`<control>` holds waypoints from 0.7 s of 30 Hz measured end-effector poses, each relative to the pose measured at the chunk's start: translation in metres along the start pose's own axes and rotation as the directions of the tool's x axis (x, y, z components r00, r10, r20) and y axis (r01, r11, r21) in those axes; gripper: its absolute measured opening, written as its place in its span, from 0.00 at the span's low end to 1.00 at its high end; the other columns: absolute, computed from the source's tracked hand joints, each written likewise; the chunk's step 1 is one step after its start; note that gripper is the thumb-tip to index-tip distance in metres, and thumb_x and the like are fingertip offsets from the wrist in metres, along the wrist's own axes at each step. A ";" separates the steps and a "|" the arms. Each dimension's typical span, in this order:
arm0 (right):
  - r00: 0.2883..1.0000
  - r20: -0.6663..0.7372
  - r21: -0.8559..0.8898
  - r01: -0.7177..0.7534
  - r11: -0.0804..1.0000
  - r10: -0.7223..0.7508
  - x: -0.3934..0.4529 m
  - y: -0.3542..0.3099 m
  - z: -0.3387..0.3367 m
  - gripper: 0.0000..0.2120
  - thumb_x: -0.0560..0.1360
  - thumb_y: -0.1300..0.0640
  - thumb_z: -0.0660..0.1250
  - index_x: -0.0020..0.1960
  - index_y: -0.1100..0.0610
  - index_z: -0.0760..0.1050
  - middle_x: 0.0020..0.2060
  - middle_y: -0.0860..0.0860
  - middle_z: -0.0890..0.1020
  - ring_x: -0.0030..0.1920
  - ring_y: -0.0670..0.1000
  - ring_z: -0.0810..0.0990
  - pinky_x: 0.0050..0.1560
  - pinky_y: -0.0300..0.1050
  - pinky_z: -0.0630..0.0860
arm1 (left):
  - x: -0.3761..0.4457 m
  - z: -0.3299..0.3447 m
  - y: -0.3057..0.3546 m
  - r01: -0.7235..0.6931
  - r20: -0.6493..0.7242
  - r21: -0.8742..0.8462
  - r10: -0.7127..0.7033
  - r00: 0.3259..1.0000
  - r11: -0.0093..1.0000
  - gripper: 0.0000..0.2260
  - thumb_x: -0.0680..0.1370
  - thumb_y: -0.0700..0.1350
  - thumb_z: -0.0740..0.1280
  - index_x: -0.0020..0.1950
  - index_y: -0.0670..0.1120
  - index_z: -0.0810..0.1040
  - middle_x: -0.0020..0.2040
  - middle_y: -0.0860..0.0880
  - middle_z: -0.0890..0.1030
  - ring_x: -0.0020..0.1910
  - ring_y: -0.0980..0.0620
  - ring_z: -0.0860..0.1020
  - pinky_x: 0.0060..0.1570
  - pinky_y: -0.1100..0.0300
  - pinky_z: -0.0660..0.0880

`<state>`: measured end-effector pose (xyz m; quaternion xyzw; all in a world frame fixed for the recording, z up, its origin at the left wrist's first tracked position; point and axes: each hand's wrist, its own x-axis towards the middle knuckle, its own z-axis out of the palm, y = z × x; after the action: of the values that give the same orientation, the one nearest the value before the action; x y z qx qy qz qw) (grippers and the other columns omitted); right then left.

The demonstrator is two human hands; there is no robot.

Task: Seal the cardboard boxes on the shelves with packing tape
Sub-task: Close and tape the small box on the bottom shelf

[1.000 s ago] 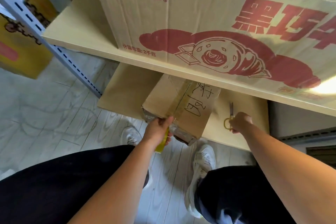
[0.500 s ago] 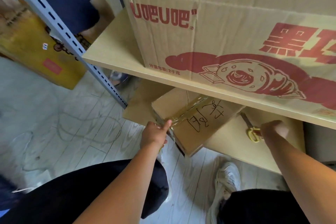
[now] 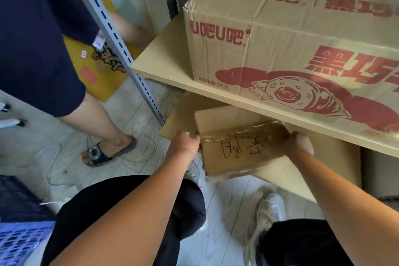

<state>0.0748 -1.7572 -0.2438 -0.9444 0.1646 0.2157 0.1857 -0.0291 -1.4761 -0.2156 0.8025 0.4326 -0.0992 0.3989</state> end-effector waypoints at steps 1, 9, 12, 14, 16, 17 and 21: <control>1.000 0.002 -0.017 -0.010 1.000 0.010 -0.007 0.000 0.005 0.39 0.69 0.30 0.68 0.64 0.62 0.74 0.56 0.60 0.81 0.57 0.61 0.81 0.54 0.53 0.79 | -0.004 -0.006 0.004 -0.045 -0.037 0.035 0.046 0.998 0.998 0.10 0.77 0.51 0.65 0.50 0.46 0.71 0.43 0.47 0.81 0.33 0.46 0.84 0.41 0.47 0.83; 0.999 0.032 0.139 -0.045 0.989 0.041 -0.060 -0.036 0.050 0.29 0.77 0.39 0.63 0.61 0.64 0.72 0.52 0.61 0.80 0.53 0.62 0.81 0.48 0.51 0.78 | -0.067 -0.024 0.032 0.005 0.273 -0.445 0.130 0.953 0.896 0.07 0.81 0.38 0.59 0.47 0.49 0.69 0.37 0.44 0.76 0.23 0.50 0.75 0.25 0.61 0.73; 0.991 0.122 0.211 -0.085 0.974 0.060 -0.059 -0.045 0.048 0.26 0.78 0.43 0.63 0.63 0.65 0.72 0.53 0.62 0.80 0.52 0.62 0.81 0.51 0.52 0.79 | -0.085 -0.018 0.035 0.105 0.380 -0.557 0.140 0.914 0.824 0.07 0.82 0.35 0.57 0.49 0.46 0.70 0.34 0.42 0.76 0.19 0.52 0.76 0.23 0.63 0.74; 0.999 0.050 0.196 -0.006 0.981 -0.003 -0.069 -0.046 0.031 0.24 0.80 0.45 0.60 0.65 0.63 0.72 0.53 0.61 0.80 0.52 0.62 0.81 0.51 0.53 0.79 | -0.091 -0.015 0.032 0.113 0.411 -0.577 0.167 0.896 0.809 0.08 0.81 0.34 0.57 0.52 0.45 0.71 0.35 0.42 0.77 0.21 0.51 0.77 0.25 0.62 0.76; 0.975 -0.052 0.253 0.221 0.942 -0.215 -0.092 -0.045 0.007 0.24 0.82 0.42 0.57 0.68 0.58 0.72 0.54 0.56 0.81 0.53 0.59 0.81 0.47 0.47 0.75 | -0.095 -0.009 0.029 0.132 0.442 -0.597 0.187 0.877 0.791 0.09 0.81 0.33 0.57 0.55 0.44 0.73 0.37 0.41 0.79 0.25 0.49 0.80 0.30 0.59 0.78; 0.944 -0.025 0.330 0.319 0.888 -0.330 -0.106 -0.044 -0.004 0.21 0.82 0.41 0.57 0.65 0.55 0.75 0.52 0.53 0.82 0.52 0.57 0.81 0.46 0.45 0.73 | -0.098 -0.006 0.027 0.138 0.457 -0.597 0.194 0.868 0.790 0.10 0.81 0.33 0.57 0.56 0.44 0.73 0.39 0.41 0.79 0.28 0.48 0.80 0.31 0.58 0.78; 0.808 0.112 0.449 0.478 0.755 -0.579 -0.154 -0.027 -0.017 0.04 0.76 0.49 0.71 0.49 0.48 0.82 0.39 0.45 0.84 0.40 0.42 0.82 0.42 0.41 0.75 | -0.113 0.011 0.020 0.108 0.519 -0.505 0.201 0.831 0.856 0.12 0.80 0.32 0.58 0.59 0.43 0.74 0.46 0.38 0.80 0.35 0.45 0.81 0.29 0.59 0.78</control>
<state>-0.0404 -1.7056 -0.1497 -0.8593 -0.0946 0.2301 0.4469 -0.0803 -1.5597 -0.1545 0.6130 0.2881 -0.1982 0.7084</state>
